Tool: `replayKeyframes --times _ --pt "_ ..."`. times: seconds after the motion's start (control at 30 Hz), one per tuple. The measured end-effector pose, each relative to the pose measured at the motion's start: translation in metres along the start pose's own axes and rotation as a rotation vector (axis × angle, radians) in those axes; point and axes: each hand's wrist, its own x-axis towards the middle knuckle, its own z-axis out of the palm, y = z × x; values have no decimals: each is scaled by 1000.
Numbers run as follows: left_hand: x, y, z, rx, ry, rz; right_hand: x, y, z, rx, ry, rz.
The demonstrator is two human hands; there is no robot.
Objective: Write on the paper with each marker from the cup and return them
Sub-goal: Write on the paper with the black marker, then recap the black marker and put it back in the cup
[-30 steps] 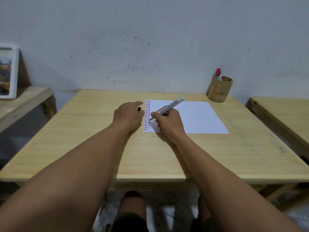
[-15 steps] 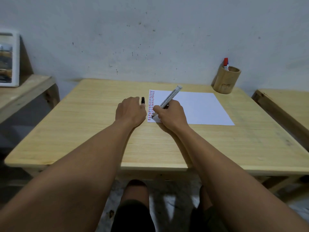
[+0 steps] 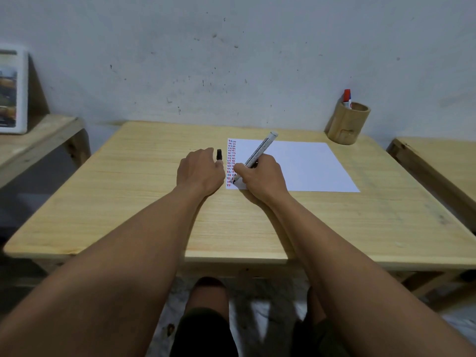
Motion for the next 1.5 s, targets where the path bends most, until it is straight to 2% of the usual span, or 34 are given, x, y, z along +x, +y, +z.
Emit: replayKeyframes --times 0.27,0.4,0.47,0.57,0.7,0.87,1.17,1.37,1.5 --pt "15 4 1 44 -29 53 2 -2 -5 259 97 109" --pt "17 5 -5 14 44 24 4 -7 -9 362 105 103" --pt "17 12 -13 -117 83 -51 6 -14 -15 398 103 86" --pt "21 33 -32 -499 87 -195 9 -26 -28 518 104 85" --pt "29 56 -56 -764 57 -234 15 -42 -48 703 173 127" --pt "25 82 -74 -1001 -69 -246 15 -56 -75 803 227 104" --pt "15 121 -83 -1074 -228 -210 15 -55 -103 863 215 89" --pt "17 146 -80 -1117 -171 -179 16 -52 -117 1007 193 113" --pt "23 159 -77 -1059 -109 -128 19 -51 -126 1056 192 154"
